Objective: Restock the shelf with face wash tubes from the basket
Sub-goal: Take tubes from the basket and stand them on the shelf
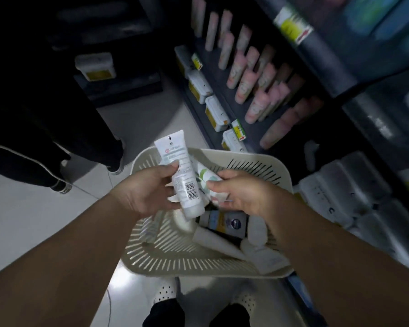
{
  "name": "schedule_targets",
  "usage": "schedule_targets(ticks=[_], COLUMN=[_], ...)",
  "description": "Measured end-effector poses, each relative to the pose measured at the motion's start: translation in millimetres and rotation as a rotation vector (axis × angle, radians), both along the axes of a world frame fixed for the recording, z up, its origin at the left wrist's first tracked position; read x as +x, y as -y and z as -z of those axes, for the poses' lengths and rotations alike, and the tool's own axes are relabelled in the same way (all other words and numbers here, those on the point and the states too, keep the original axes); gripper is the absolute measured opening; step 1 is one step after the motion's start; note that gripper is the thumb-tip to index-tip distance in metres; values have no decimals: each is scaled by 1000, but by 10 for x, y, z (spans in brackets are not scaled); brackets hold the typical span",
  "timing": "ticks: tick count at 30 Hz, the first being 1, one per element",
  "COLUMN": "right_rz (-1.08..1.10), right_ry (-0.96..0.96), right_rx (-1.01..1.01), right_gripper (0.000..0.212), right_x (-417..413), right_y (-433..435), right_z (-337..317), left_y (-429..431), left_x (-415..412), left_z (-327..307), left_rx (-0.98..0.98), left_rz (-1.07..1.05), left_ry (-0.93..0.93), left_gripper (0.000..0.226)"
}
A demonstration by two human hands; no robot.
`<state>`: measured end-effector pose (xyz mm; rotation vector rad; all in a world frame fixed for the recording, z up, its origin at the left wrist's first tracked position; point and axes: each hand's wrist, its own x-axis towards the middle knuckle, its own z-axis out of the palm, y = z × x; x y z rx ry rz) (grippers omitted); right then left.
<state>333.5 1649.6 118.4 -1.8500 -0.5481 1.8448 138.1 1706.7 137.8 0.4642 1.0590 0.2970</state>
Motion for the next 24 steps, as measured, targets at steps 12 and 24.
schedule_targets(ticks=[12,24], right_rz=[132,203], right_ry=[-184,117], right_rx=[270,608], right_gripper=[68,56], right_x=[369,760], right_y=[261,1064], right_z=[-1937,-3633], left_y=[140,416], left_x=[573,1226], left_z=[-1827,-3318], left_rx=[120,595], left_rz=[24,455], left_ry=[248,400], left_gripper=[15,36])
